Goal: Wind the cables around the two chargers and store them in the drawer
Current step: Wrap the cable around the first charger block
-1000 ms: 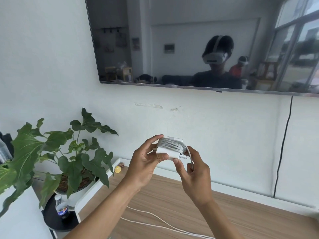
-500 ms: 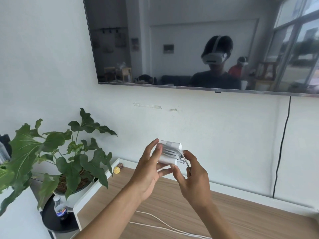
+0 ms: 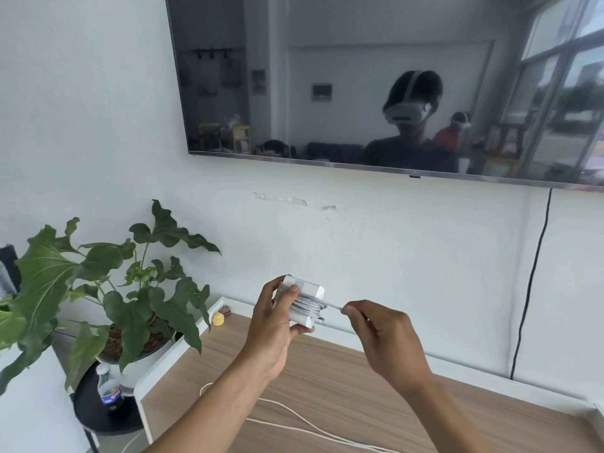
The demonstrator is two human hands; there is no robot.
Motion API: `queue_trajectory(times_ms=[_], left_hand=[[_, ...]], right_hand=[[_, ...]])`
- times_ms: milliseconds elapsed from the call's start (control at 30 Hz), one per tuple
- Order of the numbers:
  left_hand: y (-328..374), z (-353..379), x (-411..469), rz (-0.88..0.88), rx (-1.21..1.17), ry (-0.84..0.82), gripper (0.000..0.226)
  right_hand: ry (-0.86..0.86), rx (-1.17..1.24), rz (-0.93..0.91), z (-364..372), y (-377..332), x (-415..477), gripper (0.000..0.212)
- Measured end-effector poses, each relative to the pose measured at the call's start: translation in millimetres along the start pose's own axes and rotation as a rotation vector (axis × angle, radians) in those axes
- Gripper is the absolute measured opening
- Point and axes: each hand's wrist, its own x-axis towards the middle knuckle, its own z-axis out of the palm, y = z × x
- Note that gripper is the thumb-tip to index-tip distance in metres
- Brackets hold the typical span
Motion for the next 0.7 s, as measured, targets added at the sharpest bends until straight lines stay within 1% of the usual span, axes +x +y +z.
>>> queue_trajectory(times_ms=[100, 167, 333, 433, 500, 600, 633, 700], left_hand=[[1, 9, -4, 0.033, -0.042, -0.02, 0.017], [4, 12, -3, 0.067, -0.03, -0.044, 0.018], [9, 16, -3, 0.132, 0.036, -0.18, 0.02], [8, 18, -5, 0.13, 0.042, -0.254, 0.027], [9, 19, -6, 0.129, 0.045, -0.29, 0.026], [10, 22, -7, 0.14, 0.061, -0.311, 0.014], [11, 23, -7, 0.147, 0.068, -0.306, 0.013], [11, 24, -6, 0.164, 0.097, -0.287, 0.019]], right_hand=[[-0.018, 0.0, 0.02, -4, 0, 3, 0.02], [-0.013, -0.01, 0.041, -6, 1, 2, 0.022], [-0.023, -0.058, 0.07, -10, 15, 2, 0.022], [-0.053, -0.004, 0.069, -6, 17, -2, 0.02], [-0.086, 0.038, 0.053, -4, 16, -4, 0.02], [-0.142, 0.057, 0.023, 1, 14, -4, 0.019], [-0.156, 0.056, 0.02, 2, 14, -3, 0.019], [-0.171, 0.052, 0.026, 2, 11, 0, 0.02]])
